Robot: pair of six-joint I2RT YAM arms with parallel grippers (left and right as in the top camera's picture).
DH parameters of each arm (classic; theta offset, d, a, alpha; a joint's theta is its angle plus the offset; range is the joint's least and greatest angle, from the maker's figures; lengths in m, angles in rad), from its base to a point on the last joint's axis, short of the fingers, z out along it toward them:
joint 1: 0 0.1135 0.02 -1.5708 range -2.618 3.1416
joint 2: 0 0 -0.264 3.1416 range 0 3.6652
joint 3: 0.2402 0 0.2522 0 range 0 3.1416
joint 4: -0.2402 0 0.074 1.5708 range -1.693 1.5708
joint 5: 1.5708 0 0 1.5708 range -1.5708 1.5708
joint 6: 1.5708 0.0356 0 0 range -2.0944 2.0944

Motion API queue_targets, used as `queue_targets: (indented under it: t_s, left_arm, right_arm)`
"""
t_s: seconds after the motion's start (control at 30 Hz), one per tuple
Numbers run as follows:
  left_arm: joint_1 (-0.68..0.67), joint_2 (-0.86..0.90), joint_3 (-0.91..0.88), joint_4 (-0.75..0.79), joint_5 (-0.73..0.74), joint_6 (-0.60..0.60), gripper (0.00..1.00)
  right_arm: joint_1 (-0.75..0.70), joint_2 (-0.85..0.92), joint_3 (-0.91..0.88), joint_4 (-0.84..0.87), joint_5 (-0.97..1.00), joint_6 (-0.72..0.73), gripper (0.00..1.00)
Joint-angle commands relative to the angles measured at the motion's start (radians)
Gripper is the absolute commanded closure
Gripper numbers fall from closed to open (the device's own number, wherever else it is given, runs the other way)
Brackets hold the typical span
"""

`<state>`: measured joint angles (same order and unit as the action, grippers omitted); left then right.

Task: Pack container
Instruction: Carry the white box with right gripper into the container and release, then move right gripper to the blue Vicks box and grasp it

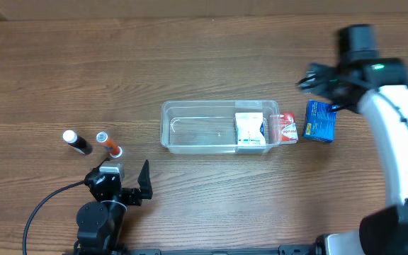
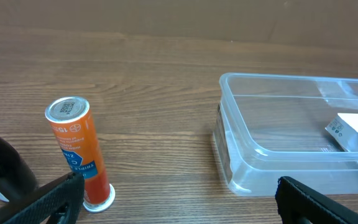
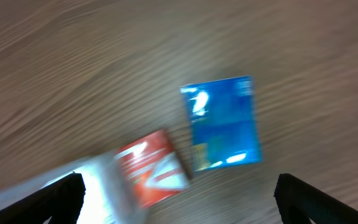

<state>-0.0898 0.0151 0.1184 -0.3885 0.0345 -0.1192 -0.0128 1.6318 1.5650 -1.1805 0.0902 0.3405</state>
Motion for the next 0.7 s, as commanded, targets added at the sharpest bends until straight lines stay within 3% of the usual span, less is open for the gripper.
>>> queue_targets:
  t_s: [0.0, 0.27, 0.67]
  left_arm:
    - [0.004, -0.010, -0.005, 0.005, 0.008, 0.015, 0.00]
    - [0.004, -0.010, -0.005, 0.005, 0.008, 0.015, 0.00]
    - [0.004, -0.010, -0.005, 0.005, 0.008, 0.015, 0.00]
  right_arm:
    - [-0.124, 0.051, 0.006, -0.004, -0.070, -0.115, 0.00]
    - [-0.141, 0.210, 0.006, -0.005, -0.066, -0.154, 0.00]
    - [-0.205, 0.235, 0.005, 0.033, -0.071, -0.146, 0.00]
